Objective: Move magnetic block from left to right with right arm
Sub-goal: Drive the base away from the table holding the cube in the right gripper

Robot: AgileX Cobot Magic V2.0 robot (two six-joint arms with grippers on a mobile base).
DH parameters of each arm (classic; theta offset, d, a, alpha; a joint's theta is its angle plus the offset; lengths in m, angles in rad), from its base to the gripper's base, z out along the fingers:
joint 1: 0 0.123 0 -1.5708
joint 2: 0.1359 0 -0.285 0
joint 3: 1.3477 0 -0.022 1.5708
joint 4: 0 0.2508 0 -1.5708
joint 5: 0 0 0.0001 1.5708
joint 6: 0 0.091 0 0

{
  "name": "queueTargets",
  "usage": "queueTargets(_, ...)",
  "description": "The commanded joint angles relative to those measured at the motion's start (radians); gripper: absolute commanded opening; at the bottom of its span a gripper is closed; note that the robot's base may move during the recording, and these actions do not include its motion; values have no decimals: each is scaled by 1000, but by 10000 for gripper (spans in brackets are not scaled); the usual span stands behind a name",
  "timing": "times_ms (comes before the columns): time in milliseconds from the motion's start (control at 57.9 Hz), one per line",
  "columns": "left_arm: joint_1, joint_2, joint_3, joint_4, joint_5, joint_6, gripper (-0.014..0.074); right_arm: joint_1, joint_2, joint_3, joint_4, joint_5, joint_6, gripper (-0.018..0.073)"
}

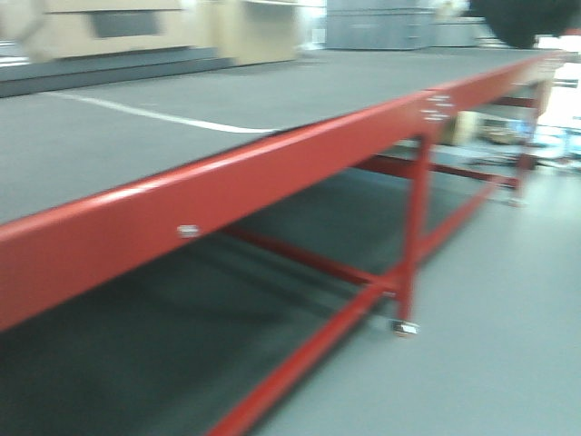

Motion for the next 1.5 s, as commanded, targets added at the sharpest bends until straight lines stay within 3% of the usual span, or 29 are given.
queueTargets(0, 2, -12, 8, -3, -81, -7, -126, -4, 11, -28, 1, -87, -7, 329)
queueTargets(1486, 2, -12, 8, -3, -81, -7, -126, -4, 11, -28, 1, -87, -7, 329)
